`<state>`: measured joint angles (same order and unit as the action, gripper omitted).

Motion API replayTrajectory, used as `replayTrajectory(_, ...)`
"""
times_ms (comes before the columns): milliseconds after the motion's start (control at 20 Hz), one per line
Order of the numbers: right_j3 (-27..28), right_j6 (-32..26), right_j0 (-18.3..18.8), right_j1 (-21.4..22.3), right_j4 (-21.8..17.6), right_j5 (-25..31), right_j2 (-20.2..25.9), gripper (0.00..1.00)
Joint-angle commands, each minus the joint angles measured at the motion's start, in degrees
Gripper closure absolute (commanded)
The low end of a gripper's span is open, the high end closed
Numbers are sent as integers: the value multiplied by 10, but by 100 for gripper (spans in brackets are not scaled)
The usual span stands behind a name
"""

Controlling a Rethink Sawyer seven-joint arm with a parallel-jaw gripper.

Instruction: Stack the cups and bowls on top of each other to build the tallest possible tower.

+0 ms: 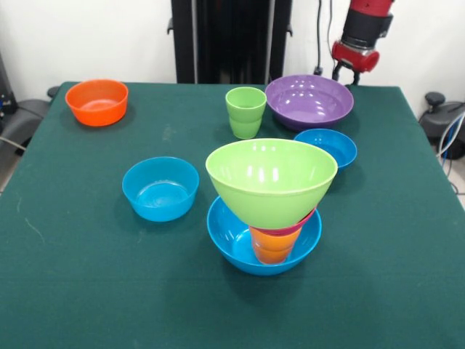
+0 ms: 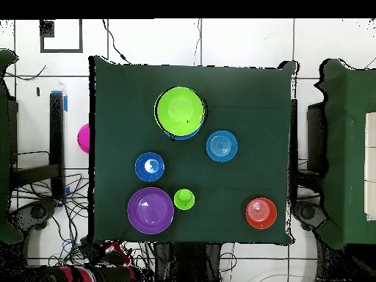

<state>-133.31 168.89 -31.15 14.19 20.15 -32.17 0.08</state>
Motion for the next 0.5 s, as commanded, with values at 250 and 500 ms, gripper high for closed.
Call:
replayTrajectory(250, 136, -58, -15, 11, -69, 25, -30, 0)
replayTrajectory(500, 159, -58, -24, 4, -107, 19, -38, 0)
